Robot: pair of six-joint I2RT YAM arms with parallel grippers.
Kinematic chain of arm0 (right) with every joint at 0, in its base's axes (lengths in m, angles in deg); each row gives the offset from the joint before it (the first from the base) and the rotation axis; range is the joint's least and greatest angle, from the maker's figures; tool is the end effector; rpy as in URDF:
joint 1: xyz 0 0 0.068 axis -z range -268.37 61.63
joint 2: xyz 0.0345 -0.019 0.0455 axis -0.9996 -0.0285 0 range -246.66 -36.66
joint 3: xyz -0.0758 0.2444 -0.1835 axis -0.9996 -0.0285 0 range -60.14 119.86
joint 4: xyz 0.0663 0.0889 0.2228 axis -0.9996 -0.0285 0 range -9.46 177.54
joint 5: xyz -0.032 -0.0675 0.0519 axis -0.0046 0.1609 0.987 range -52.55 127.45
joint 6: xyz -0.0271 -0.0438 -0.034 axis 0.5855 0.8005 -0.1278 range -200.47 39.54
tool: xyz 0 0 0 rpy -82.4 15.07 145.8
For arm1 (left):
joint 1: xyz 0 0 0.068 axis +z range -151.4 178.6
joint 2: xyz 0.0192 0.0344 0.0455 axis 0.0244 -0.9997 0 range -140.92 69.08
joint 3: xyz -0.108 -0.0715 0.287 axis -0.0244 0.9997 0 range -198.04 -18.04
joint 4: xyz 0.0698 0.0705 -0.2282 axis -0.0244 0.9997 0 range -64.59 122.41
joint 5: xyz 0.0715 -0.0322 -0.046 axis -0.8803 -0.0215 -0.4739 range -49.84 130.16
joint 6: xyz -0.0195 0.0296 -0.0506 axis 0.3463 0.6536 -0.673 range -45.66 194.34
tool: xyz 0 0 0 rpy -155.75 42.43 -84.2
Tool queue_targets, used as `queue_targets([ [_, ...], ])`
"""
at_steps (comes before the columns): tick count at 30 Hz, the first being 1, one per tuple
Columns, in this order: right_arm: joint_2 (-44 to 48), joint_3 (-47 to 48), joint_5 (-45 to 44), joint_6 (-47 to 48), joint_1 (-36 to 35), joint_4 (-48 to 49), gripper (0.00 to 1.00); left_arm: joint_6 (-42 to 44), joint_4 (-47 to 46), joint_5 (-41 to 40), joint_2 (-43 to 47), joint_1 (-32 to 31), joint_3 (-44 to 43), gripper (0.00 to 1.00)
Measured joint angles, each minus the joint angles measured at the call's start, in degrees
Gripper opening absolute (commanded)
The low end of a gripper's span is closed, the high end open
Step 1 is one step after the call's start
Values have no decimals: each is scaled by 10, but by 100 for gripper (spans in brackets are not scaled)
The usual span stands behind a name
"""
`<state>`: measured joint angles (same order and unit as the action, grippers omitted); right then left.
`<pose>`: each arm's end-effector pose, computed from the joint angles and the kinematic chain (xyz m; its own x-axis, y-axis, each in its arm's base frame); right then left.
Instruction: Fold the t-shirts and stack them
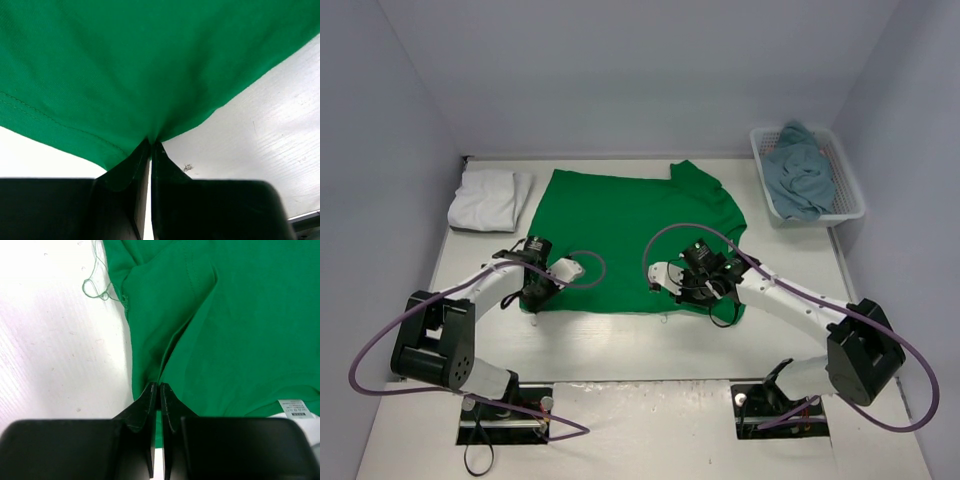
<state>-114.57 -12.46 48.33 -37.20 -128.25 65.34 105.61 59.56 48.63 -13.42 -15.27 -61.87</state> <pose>0.1930 0.1728 0.2543 0.0492 -0.8360 -0.5465 -0.9397 0.1466 -0.3090 0.2251 -0.0628 0.2055 -0.6479 0.6888 -0.3254 0.7202 0.6930 0.0328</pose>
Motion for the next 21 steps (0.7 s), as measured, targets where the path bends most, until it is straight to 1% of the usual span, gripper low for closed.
queue_targets([
  [6, 31, 0, -4, -5, 6, -6, 0, -3, 22, 4, 10, 0, -9, 0],
  [14, 91, 0, -17, -11, 17, -22, 0, -18, 53, 12, 73, 0, -34, 0],
  [21, 120, 0, -20, -15, 21, -27, 0, -30, 80, 34, 106, 0, -47, 0],
])
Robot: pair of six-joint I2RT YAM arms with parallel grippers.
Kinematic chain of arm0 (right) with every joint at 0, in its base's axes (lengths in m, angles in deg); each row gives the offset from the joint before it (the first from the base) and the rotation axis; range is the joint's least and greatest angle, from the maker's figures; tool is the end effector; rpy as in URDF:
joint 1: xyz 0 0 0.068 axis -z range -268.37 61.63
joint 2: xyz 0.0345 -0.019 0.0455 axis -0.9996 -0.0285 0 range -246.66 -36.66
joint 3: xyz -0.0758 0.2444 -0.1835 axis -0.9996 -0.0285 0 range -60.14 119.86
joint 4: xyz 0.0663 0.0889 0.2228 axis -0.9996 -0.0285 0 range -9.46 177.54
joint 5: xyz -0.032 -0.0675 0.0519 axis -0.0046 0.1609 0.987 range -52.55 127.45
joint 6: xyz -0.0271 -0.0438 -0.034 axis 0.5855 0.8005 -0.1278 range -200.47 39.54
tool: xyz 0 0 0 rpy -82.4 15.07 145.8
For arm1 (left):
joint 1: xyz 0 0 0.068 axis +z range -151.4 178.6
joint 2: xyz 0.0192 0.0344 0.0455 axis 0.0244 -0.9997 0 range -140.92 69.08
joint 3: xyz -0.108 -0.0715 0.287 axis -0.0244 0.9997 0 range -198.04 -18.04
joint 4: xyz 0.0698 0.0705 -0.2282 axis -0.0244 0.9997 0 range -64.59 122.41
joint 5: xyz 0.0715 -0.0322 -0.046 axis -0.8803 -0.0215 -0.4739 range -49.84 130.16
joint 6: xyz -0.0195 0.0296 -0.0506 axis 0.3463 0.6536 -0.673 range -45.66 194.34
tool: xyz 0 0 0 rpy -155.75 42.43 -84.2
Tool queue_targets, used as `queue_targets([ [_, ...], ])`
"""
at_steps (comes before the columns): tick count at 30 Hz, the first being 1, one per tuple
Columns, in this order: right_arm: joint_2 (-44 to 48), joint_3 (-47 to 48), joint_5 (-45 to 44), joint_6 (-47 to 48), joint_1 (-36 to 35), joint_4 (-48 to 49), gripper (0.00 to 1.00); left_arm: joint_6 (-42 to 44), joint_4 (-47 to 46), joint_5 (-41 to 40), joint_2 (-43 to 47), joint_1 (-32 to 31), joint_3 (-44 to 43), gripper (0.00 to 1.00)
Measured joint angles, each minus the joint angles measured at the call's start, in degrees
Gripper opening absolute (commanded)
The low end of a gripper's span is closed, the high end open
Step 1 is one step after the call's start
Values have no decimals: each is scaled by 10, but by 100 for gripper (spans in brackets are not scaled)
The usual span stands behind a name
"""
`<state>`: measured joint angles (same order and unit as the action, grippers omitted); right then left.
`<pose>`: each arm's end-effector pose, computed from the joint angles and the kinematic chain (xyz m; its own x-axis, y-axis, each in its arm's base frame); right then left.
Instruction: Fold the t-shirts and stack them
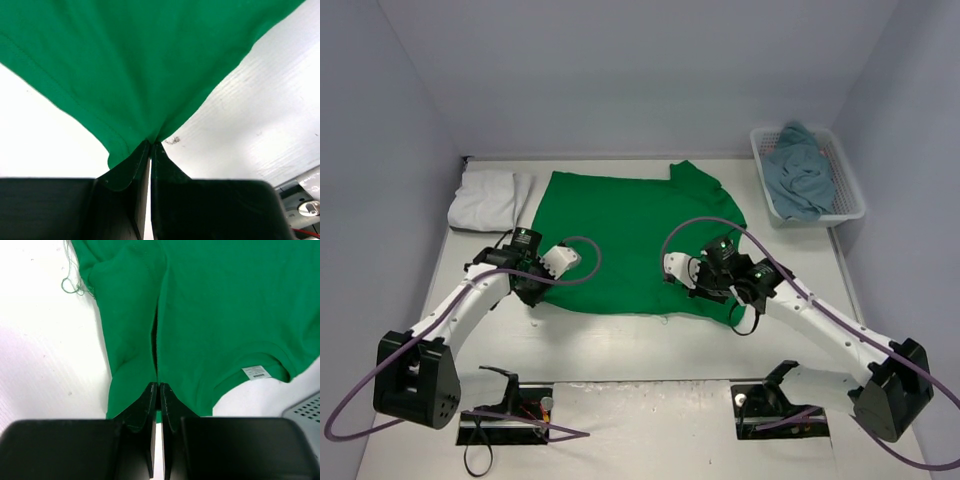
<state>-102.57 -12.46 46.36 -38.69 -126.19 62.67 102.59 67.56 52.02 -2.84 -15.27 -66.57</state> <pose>0.1700 0.1412 0.2965 0.0606 -0.7862 -0.6150 -0.8780 0.2511 -0.4075 0.2020 -0.0599 0.2598 -0.6284 0.6323 -0.4532 0.6977 0.7157 0.0310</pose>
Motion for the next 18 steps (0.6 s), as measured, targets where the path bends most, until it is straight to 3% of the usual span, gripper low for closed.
queue_targets([
  [8, 66, 0, -18, 2, 7, -3, 0, -3, 42, 4, 48, 0, -26, 0],
  [18, 0, 45, -12, 40, 114, 5, 0, -7, 43, 3, 33, 0, -55, 0],
])
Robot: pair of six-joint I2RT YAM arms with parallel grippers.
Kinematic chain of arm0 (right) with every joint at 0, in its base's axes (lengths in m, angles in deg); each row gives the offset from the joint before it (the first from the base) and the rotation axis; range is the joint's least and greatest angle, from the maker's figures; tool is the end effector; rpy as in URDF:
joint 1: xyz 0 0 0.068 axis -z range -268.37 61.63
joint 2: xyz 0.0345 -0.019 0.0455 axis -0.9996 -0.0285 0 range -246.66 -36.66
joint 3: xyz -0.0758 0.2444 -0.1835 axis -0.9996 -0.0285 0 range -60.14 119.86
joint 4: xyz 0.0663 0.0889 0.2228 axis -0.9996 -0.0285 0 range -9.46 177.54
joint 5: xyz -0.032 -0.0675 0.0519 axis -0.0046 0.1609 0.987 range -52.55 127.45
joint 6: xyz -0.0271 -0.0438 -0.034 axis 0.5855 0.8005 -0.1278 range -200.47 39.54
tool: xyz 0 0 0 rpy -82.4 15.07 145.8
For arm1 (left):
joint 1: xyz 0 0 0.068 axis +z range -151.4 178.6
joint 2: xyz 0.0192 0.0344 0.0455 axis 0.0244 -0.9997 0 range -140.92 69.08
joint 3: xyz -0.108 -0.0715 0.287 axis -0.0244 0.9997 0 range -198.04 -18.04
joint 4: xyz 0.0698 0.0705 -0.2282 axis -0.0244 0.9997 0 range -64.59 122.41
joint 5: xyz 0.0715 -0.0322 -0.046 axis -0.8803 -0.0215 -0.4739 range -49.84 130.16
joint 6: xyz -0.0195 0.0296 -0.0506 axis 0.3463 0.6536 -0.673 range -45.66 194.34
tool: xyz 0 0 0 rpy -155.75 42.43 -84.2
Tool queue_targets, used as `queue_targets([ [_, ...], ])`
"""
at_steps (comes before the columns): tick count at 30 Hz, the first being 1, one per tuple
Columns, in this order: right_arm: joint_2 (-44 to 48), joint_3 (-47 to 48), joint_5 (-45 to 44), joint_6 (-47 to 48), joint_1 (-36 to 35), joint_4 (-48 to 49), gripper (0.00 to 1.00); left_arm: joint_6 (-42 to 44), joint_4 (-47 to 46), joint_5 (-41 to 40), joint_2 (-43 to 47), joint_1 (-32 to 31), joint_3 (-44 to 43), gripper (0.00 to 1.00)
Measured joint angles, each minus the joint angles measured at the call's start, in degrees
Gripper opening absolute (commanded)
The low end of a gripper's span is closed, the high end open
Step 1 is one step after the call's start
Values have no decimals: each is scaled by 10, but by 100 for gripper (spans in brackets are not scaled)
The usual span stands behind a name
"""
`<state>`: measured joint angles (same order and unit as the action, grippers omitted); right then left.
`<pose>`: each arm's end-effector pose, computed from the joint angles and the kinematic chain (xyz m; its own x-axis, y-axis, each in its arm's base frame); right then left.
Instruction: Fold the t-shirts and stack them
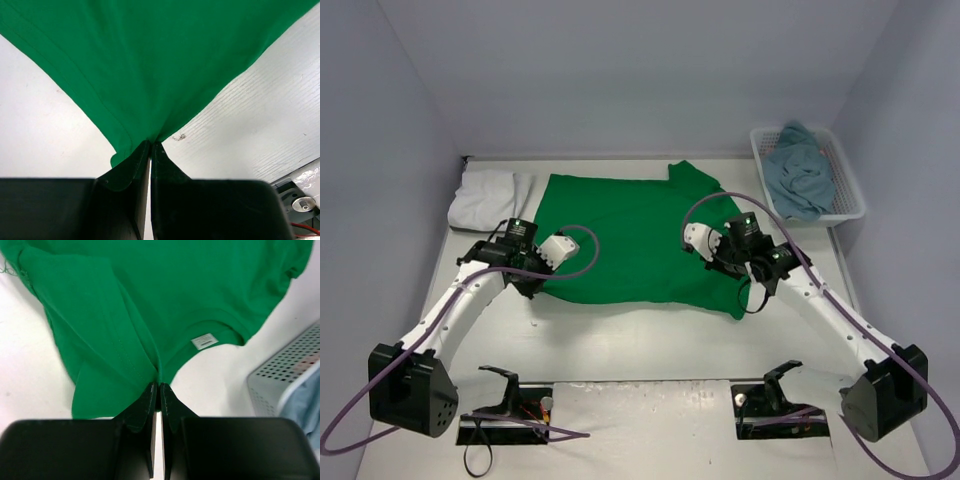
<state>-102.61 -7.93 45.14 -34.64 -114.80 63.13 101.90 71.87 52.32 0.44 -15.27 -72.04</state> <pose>0.2018 0.1073 0.3231 -0.0015 -0.7945 -0.6072 -0.7698 0.3885 -0.5064 0.1966 -0.0588 0.2944 -0.5994 0.6139 -0.5137 0.6887 0.7226 0.0599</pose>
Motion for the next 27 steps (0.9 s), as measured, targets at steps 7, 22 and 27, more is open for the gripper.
queue_targets([
  [7, -72, 82, 30, 30, 57, 20, 0, -1, -3, -1, -26, 0, -2, 1],
  [22, -194, 149, 67, 59, 105, 54, 0, -27, -87, -64, -151, 9, -70, 2],
  [27, -229, 175, 68, 62, 123, 73, 0, -44, -132, -102, -214, 24, -99, 2],
])
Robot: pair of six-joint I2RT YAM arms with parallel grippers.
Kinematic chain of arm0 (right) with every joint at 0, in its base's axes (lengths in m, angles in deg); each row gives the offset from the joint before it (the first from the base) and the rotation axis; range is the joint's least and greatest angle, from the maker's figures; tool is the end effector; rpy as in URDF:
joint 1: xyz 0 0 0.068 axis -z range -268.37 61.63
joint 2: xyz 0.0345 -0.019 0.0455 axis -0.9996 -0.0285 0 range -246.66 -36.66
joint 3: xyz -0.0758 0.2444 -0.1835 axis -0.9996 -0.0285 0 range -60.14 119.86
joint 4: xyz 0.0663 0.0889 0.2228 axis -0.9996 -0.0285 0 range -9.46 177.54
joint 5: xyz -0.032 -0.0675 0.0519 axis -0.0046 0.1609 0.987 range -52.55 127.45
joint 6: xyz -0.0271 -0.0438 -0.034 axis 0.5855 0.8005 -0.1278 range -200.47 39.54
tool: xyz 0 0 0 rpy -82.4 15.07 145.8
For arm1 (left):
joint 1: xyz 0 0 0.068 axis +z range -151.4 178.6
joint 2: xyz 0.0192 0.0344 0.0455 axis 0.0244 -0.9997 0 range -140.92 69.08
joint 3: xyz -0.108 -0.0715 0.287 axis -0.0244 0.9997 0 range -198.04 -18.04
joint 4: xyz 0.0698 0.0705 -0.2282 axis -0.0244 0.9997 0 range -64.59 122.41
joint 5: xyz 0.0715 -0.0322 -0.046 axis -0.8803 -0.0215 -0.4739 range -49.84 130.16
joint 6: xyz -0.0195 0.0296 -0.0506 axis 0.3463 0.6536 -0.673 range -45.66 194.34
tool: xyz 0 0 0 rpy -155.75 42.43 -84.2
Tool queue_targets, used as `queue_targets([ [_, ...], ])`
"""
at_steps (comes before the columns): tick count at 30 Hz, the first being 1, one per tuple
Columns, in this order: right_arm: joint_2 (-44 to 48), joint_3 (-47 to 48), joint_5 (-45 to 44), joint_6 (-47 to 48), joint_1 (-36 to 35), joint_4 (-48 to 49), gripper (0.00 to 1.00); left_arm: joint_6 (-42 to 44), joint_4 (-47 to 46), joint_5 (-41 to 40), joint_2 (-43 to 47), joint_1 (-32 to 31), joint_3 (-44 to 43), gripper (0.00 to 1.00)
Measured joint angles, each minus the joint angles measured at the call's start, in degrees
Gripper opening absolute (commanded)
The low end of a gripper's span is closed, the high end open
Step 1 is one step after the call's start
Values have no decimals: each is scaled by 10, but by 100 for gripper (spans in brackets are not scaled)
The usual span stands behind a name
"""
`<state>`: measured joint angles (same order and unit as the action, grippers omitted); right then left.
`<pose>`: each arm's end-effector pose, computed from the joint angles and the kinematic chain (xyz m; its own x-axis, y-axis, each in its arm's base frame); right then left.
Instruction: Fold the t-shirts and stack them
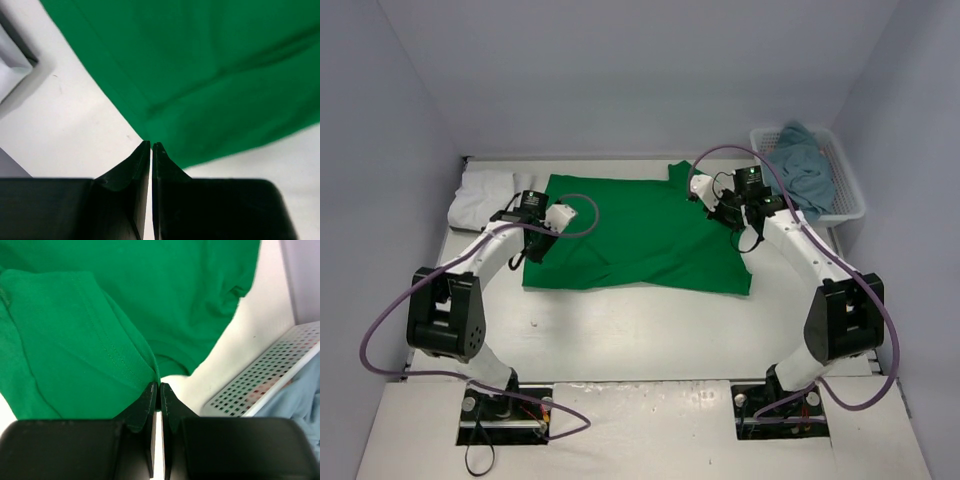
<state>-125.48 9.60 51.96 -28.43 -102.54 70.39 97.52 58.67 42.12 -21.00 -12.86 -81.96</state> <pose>0.3347 0.0966 0.3313 -0.0112 -0.7901 -0.6129 -0.7181 0.4329 -0.5449 0.3094 -0.0645 0.2686 -0.6909 0.5414 -0.4792 0.5304 0.8299 0.1730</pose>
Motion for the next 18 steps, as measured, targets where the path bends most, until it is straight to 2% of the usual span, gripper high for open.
queue_targets([
  [7, -37, 36, 0, 1, 12, 19, 0, -18, -33, -22, -68, 33, -59, 2],
  [12, -44, 39, 3, 0, 14, 24, 0, -26, -34, -4, -93, 38, -86, 3],
  [15, -44, 38, 5, 0, 14, 26, 0, -23, -27, 26, -97, 38, -82, 20],
  [16, -44, 38, 6, 0, 14, 27, 0, -21, -26, 42, -96, 38, -78, 33],
  [18, -44, 35, 6, 0, 14, 29, 0, -9, -15, 70, -95, 38, -69, 36],
])
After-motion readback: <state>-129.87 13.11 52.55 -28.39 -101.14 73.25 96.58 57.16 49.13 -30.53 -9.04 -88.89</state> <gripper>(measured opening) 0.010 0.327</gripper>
